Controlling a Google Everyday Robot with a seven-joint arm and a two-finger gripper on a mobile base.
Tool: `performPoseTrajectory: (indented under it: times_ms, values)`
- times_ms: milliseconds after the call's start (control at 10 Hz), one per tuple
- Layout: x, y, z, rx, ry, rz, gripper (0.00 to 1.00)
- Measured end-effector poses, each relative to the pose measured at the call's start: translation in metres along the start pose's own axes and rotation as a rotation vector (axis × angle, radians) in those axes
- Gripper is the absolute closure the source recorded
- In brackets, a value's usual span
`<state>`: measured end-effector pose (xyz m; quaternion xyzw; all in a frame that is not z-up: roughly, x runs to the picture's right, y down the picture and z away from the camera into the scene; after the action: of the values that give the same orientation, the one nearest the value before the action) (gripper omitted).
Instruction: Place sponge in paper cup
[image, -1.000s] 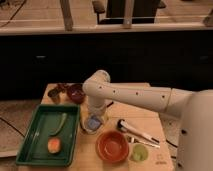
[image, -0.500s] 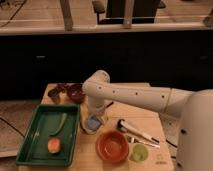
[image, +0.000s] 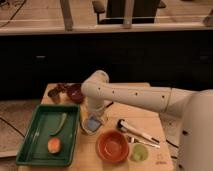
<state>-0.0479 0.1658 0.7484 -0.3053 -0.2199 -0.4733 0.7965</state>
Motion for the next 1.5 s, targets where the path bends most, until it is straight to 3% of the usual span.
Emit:
performPoseTrajectory:
  times_ms: [400,600,1300,1500]
  values:
    - [-0.004,-0.003,-0.009,0.02,0.018,-0.035,1.0]
    - [-0.007,-0.006,-0.014,0.03,0.018,-0.075,0.95]
    - [-0.023,-0.02,-0.016,0.021,-0.007,-0.189,0.25]
    - [-0.025,-0.023,-0.015,0.013,-0.007,-0.201,0.2]
